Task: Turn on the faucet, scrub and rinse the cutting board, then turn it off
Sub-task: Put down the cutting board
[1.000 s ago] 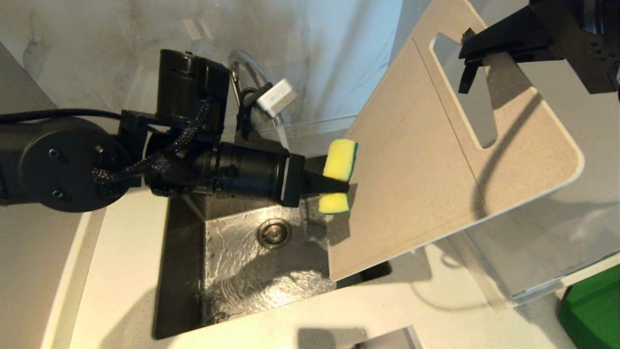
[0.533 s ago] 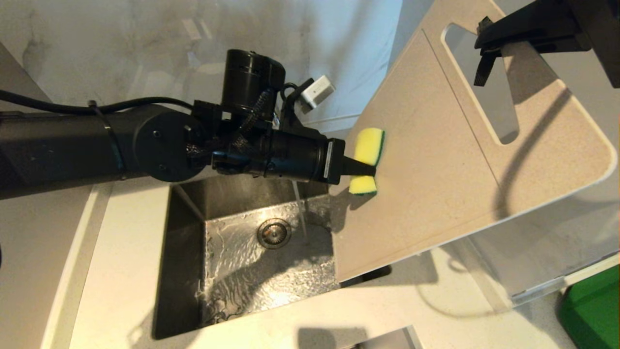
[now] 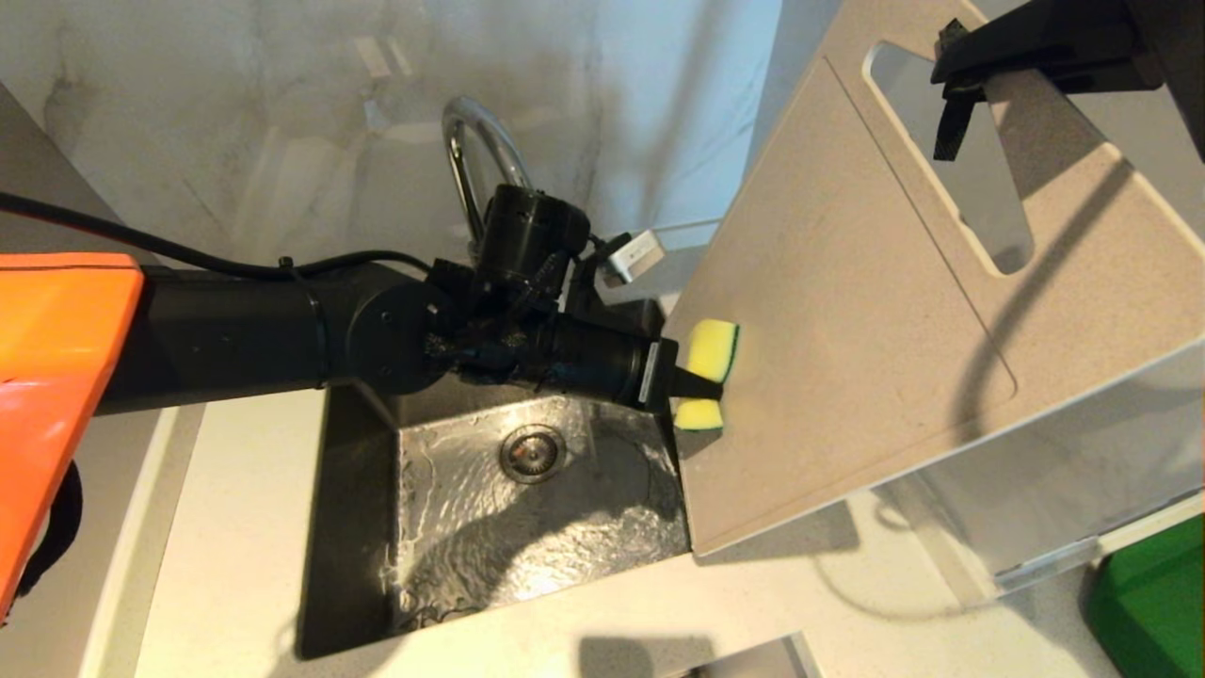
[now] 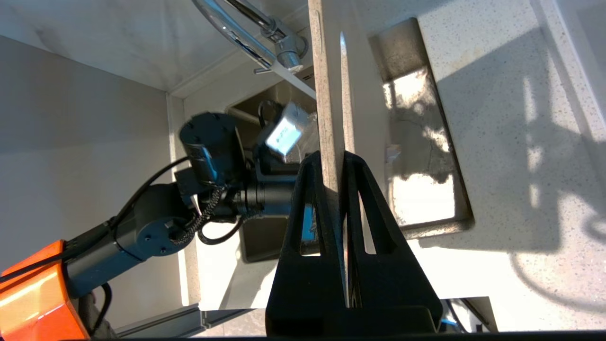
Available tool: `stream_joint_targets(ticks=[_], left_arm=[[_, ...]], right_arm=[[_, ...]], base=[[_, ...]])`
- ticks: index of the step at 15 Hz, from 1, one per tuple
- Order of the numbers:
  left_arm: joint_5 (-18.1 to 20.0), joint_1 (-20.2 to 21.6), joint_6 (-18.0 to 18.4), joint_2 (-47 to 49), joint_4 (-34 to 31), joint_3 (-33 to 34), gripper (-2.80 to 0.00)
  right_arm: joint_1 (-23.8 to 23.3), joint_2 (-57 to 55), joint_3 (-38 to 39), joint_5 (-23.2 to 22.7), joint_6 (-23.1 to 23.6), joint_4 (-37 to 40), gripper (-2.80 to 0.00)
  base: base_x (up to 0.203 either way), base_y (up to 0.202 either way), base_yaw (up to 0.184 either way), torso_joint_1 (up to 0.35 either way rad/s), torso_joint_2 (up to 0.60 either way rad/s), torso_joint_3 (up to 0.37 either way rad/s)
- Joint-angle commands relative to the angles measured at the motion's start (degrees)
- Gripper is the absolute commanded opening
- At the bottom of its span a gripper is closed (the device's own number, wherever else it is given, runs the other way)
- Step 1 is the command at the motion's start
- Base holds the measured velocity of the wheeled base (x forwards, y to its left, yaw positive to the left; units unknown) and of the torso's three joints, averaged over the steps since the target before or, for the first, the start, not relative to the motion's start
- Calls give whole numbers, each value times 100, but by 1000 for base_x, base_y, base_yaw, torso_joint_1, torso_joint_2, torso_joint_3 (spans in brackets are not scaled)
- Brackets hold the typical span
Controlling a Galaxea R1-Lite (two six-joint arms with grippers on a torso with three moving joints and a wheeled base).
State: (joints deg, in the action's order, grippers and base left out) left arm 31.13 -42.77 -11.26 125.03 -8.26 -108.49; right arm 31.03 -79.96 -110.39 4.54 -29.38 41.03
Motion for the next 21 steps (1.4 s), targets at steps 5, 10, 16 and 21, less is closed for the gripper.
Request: stream_joint_targets(ticks=[5, 10, 16, 21], left_arm=[[15, 289, 422, -1264, 223, 2320, -280], [-124, 338, 450, -2409, 804, 3532, -280], [-872, 339, 414, -3100, 762, 3527, -280], [-1617, 339, 412, -3203, 755, 3527, -280]], right_arm=[[0, -46, 8, 3, -24, 10, -280], [0, -56, 113, 3, -156, 28, -280], [0, -55, 259, 14, -261, 28, -280], [0, -65, 310, 12, -270, 16, -280]], base=[[0, 0, 0, 0, 0, 0], [0, 0, 0, 0, 0, 0], [0, 0, 0, 0, 0, 0], [0, 0, 0, 0, 0, 0]])
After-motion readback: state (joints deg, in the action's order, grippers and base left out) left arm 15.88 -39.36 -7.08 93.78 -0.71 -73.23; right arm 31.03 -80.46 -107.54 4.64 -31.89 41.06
